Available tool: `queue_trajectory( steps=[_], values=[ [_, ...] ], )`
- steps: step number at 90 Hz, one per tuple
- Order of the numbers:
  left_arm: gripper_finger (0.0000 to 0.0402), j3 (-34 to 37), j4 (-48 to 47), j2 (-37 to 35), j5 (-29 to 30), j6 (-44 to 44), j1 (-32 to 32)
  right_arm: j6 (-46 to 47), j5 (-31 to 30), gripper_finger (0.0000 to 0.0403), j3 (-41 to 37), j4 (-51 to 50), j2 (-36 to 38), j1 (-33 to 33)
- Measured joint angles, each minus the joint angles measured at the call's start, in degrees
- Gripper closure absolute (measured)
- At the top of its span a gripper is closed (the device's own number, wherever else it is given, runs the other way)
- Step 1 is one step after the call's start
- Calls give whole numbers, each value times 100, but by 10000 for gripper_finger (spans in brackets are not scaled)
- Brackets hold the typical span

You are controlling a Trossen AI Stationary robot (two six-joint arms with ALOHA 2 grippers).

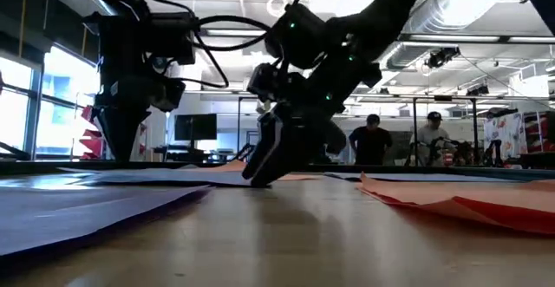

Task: Organize paper
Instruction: Stack the blue colored paper on top of the blue colored paper

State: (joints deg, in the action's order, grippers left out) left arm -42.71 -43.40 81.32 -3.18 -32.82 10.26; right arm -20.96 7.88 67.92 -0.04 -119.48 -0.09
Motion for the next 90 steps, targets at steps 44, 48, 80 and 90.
queue_trajectory(
  steps=[44, 48, 80, 90],
  values=[
    [402, -1573, -1088, -3, 660, 554, 1, 928, 283, 396, 13, -358, -171, 16],
    [402, -1747, -1193, -3, 761, 635, 1, 1205, 310, 399, 9, -413, -117, 18],
    [402, -2626, -1654, -228, 1237, 1693, -230, 2514, 1467, 403, -37, -858, 953, -307],
    [400, -2593, -1247, -317, 1049, 2135, -457, 2773, 1572, 403, -43, -1009, 1160, -448]
  ],
)
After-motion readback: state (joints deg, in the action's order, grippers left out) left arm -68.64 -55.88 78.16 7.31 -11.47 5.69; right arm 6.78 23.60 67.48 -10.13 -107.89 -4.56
